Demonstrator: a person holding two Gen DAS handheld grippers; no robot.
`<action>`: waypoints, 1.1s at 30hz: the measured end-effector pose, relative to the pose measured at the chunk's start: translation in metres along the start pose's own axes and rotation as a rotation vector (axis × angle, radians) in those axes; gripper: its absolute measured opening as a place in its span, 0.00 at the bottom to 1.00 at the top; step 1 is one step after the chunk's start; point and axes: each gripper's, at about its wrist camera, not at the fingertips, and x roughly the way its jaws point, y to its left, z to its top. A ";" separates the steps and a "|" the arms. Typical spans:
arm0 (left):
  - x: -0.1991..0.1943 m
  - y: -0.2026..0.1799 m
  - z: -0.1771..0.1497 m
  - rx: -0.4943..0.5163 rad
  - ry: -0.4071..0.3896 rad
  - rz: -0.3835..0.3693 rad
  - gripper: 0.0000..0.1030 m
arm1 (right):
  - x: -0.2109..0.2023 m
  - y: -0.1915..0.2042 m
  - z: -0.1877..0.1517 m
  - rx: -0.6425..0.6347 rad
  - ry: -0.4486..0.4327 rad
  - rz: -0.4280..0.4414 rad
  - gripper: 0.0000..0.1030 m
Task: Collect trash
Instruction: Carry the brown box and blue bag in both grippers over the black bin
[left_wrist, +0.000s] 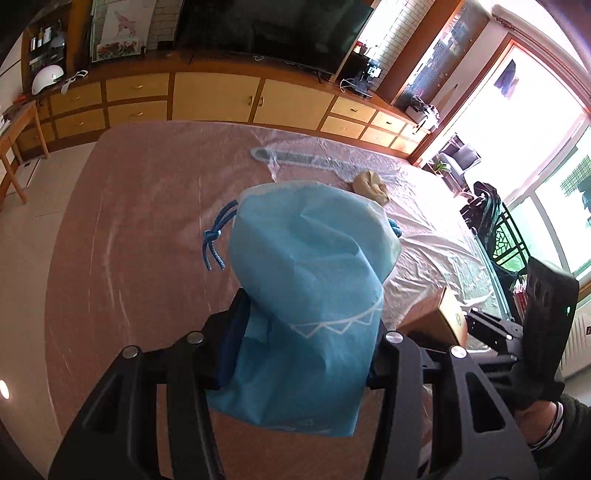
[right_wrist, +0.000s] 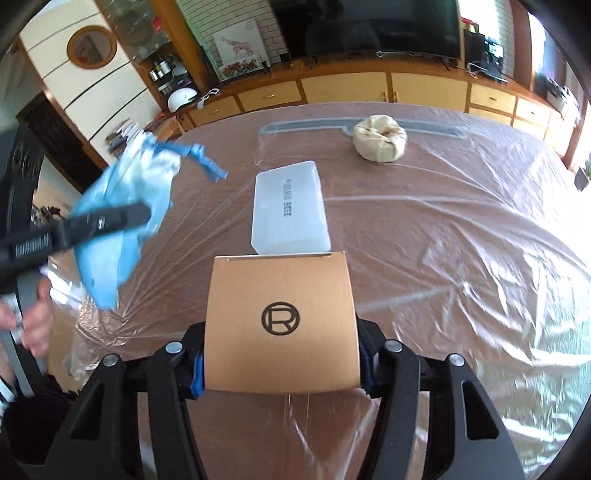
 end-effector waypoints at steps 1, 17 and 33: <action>-0.002 -0.002 -0.005 0.005 -0.004 0.009 0.49 | -0.005 -0.001 -0.002 0.010 -0.002 0.009 0.55; -0.031 -0.035 -0.064 0.112 -0.017 0.045 0.49 | -0.060 0.001 -0.051 0.053 -0.009 0.004 0.55; -0.060 -0.066 -0.112 0.259 -0.001 -0.012 0.49 | -0.106 0.017 -0.103 0.045 -0.020 -0.018 0.55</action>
